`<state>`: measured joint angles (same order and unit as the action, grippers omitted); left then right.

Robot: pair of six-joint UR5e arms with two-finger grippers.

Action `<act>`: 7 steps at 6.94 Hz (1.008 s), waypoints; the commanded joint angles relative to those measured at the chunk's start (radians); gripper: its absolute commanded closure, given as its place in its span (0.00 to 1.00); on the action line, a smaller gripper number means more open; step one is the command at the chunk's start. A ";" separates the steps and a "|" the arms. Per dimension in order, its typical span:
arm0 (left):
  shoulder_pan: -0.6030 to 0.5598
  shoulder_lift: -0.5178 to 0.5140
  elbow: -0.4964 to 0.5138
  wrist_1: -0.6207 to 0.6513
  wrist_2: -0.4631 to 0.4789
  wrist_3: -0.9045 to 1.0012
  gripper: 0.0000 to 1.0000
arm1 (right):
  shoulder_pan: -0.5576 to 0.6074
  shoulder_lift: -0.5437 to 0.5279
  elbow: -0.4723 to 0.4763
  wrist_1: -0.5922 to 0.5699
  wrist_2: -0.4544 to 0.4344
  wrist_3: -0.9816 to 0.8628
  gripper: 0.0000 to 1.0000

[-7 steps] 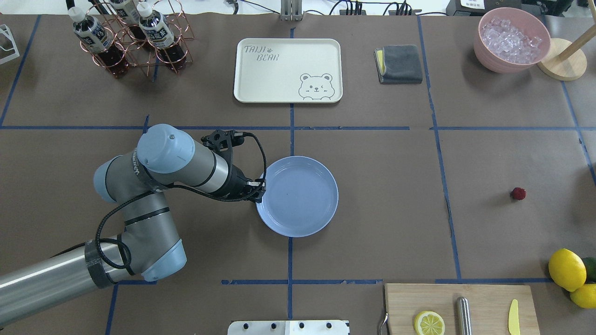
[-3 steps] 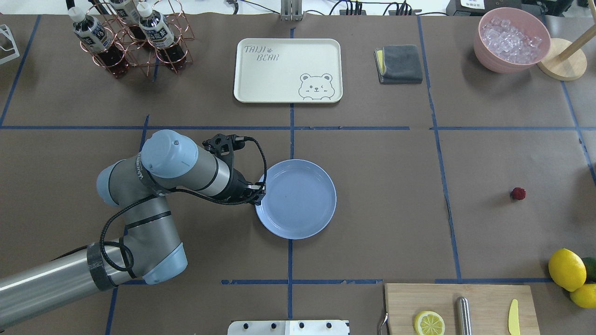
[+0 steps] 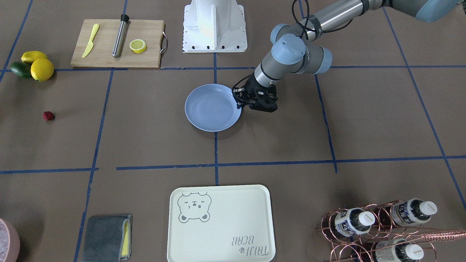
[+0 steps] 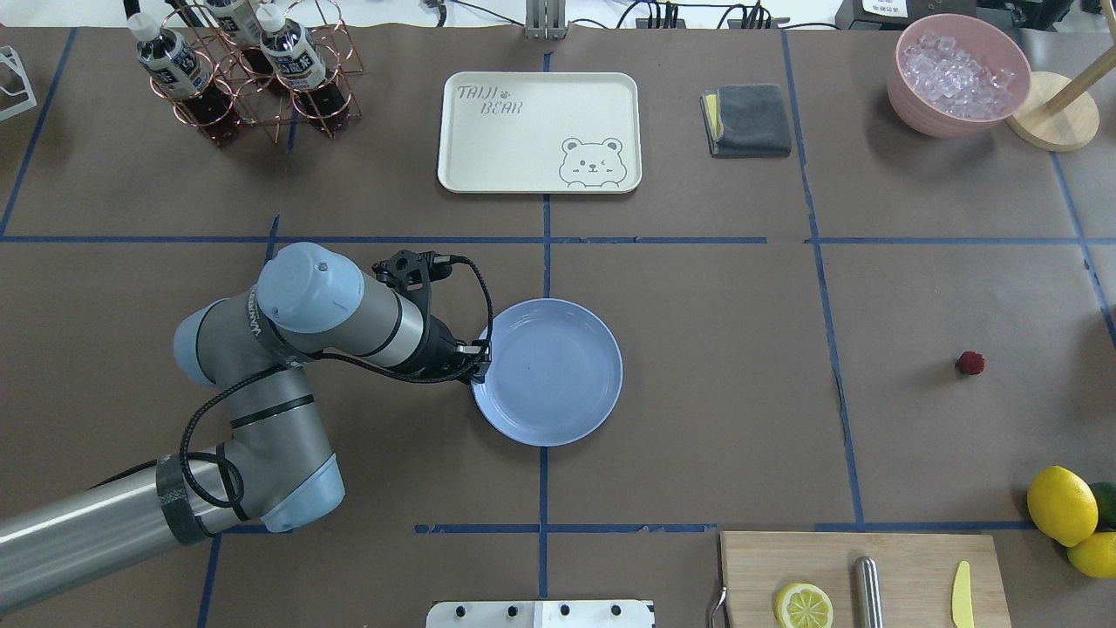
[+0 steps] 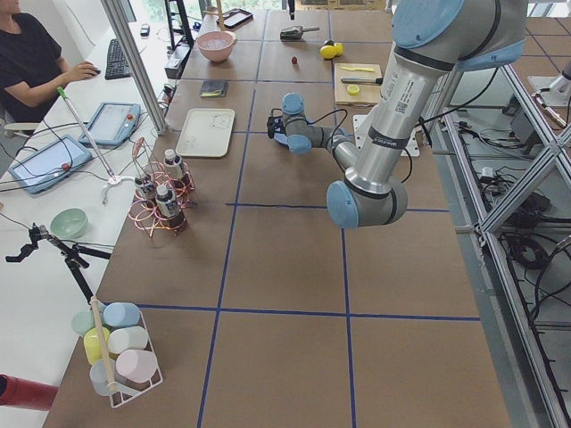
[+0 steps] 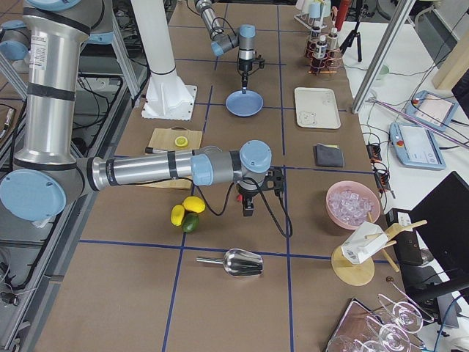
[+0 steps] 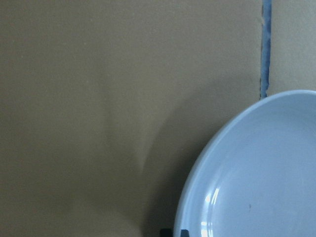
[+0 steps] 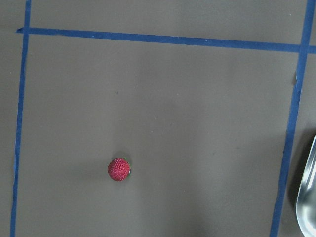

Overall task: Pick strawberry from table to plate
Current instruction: 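Hold the plate with the left gripper while the right arm reaches toward the strawberry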

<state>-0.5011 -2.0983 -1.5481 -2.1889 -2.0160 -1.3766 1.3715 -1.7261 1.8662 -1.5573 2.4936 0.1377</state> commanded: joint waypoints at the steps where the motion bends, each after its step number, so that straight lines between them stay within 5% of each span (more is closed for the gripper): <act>1: -0.004 0.000 -0.006 -0.003 -0.001 0.001 0.23 | -0.076 -0.001 -0.002 0.037 -0.015 0.093 0.00; 5: -0.010 0.001 -0.030 -0.003 -0.001 -0.006 0.20 | -0.409 -0.081 -0.051 0.576 -0.313 0.612 0.00; 7: -0.010 0.001 -0.033 -0.003 0.000 -0.007 0.19 | -0.506 -0.070 -0.096 0.635 -0.387 0.689 0.02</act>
<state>-0.5107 -2.0970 -1.5789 -2.1921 -2.0168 -1.3830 0.9224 -1.8012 1.7957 -0.9679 2.1524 0.7776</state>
